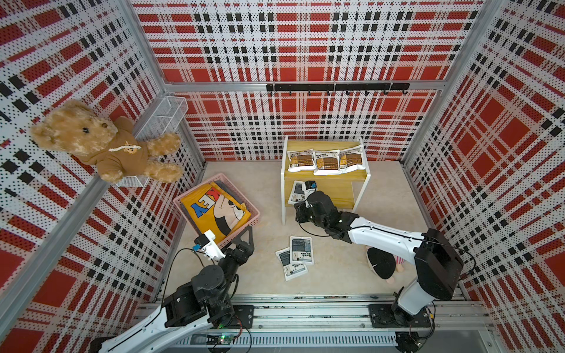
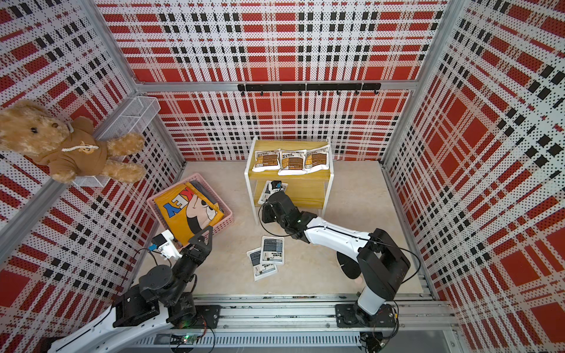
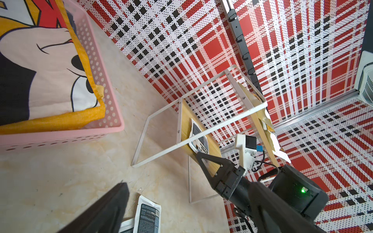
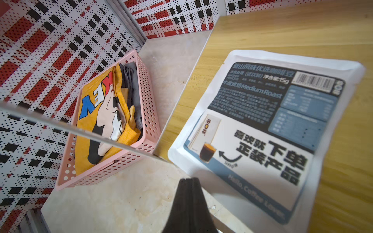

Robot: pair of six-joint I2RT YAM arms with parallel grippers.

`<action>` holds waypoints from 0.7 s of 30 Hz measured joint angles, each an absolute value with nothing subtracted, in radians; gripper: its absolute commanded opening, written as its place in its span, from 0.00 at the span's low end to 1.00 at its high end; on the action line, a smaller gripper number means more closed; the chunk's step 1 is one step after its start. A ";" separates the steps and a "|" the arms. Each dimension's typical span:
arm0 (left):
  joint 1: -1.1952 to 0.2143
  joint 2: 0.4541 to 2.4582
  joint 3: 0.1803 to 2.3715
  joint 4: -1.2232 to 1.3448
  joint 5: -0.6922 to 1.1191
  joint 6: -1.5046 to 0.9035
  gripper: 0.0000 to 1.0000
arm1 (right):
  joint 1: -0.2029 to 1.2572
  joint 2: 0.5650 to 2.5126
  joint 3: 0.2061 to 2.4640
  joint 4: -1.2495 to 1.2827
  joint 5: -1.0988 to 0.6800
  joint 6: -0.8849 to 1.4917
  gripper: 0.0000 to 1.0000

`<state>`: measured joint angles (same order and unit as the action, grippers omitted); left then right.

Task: Place the bagged coffee beans on the shelf by color
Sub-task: Move the bagged coffee beans to the shelf.

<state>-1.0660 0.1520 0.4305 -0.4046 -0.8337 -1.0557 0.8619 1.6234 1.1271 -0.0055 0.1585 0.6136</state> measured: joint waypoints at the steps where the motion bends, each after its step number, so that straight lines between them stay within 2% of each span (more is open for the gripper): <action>1: -1.066 0.159 0.430 -0.404 -0.831 -1.054 0.99 | 0.866 1.608 1.116 -0.007 0.162 0.614 0.00; 10: -1.060 0.451 0.467 -0.365 -0.727 -0.999 0.99 | 0.877 1.298 0.958 -0.110 0.247 0.652 0.00; 15: -0.966 0.574 0.483 -0.337 -0.575 -0.995 0.99 | 0.844 1.245 0.949 -0.223 0.206 0.673 0.00; 21: -0.730 0.632 0.429 -0.273 -0.230 -0.997 0.99 | 0.835 1.216 0.843 -0.333 0.078 0.706 0.23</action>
